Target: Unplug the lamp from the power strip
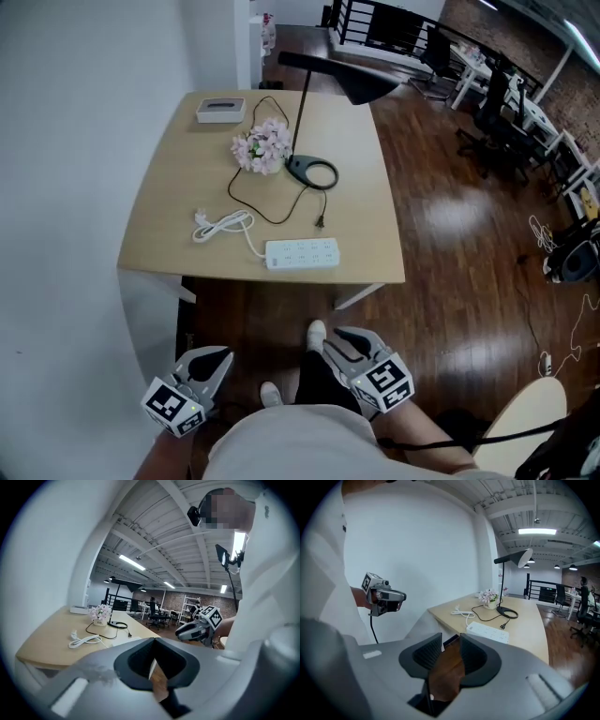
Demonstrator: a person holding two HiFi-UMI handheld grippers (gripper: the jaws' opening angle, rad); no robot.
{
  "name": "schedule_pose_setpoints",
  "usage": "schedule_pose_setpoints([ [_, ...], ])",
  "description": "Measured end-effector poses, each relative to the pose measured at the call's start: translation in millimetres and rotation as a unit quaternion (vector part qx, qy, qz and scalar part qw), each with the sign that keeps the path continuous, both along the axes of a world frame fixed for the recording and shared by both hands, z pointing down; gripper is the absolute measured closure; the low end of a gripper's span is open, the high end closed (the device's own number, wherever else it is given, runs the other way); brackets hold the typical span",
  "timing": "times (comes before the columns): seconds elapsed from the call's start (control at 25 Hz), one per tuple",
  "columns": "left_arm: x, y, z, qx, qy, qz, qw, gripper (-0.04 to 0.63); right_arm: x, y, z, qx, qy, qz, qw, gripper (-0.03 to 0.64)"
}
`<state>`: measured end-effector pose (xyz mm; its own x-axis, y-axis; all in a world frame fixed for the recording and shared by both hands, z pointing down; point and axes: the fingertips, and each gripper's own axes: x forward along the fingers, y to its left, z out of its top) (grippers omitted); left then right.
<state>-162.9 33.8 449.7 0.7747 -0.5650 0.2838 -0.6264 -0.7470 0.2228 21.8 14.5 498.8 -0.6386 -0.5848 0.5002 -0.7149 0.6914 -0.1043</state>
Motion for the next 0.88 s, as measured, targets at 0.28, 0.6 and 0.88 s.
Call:
schedule_pose_setpoints([
  [0.28, 1, 79, -11, 0.026, -0.003, 0.014, 0.9996, 0.591, 1, 95, -24, 0.018, -0.001, 0.000, 1.000, 0.491],
  [0.6, 46, 178, -35, 0.077, -0.002, 0.011, 0.9970, 0.591, 35, 215, -44, 0.053, 0.016, -0.028, 0.998, 0.491],
  [0.88, 83, 283, -40, 0.070, -0.006, 0.011, 0.9974, 0.589, 64, 328, -32, 0.031, 0.004, -0.032, 0.999, 0.491],
])
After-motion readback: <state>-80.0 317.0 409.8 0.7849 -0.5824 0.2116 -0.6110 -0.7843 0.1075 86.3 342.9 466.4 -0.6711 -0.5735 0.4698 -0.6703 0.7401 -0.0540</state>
